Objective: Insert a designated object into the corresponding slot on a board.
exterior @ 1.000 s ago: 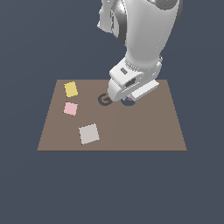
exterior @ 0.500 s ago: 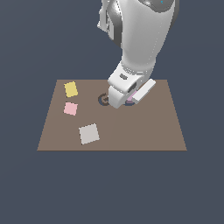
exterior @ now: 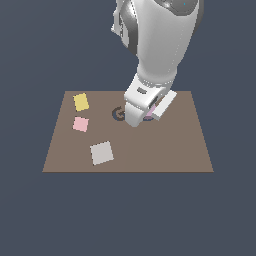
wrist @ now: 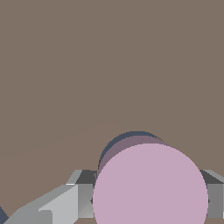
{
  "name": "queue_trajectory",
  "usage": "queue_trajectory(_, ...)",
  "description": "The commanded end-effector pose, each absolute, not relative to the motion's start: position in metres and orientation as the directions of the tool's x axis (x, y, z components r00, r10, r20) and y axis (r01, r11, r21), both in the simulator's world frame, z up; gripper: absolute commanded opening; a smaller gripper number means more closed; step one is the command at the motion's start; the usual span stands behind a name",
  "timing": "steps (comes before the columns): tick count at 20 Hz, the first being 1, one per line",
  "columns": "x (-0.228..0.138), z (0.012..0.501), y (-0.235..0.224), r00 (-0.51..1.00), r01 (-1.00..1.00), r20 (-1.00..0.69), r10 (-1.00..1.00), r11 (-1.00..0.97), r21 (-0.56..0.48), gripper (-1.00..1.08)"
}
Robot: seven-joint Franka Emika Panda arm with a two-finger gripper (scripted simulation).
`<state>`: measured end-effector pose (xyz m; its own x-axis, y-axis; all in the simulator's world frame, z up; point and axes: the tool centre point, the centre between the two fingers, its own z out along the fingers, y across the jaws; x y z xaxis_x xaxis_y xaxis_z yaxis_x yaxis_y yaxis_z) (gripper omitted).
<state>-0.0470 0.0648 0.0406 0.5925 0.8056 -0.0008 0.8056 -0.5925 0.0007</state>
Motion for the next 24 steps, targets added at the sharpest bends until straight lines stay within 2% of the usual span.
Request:
queue_trajectory(1, -0.046, 0.041, 0.065, 0.587, 0.81, -0.001, 0.81, -0.587, 0.001, -1.0)
queue_trajectory(14, -0.047, 0.031, 0.065, 0.595, 0.804, 0.0, 0.804, -0.595, 0.003, -1.0)
queue_trajectory(15, -0.047, 0.031, 0.065, 0.595, 0.804, 0.0, 0.804, -0.595, 0.003, 1.0)
queue_trajectory(24, -0.047, 0.031, 0.065, 0.595, 0.804, 0.0, 0.804, -0.595, 0.003, 1.0)
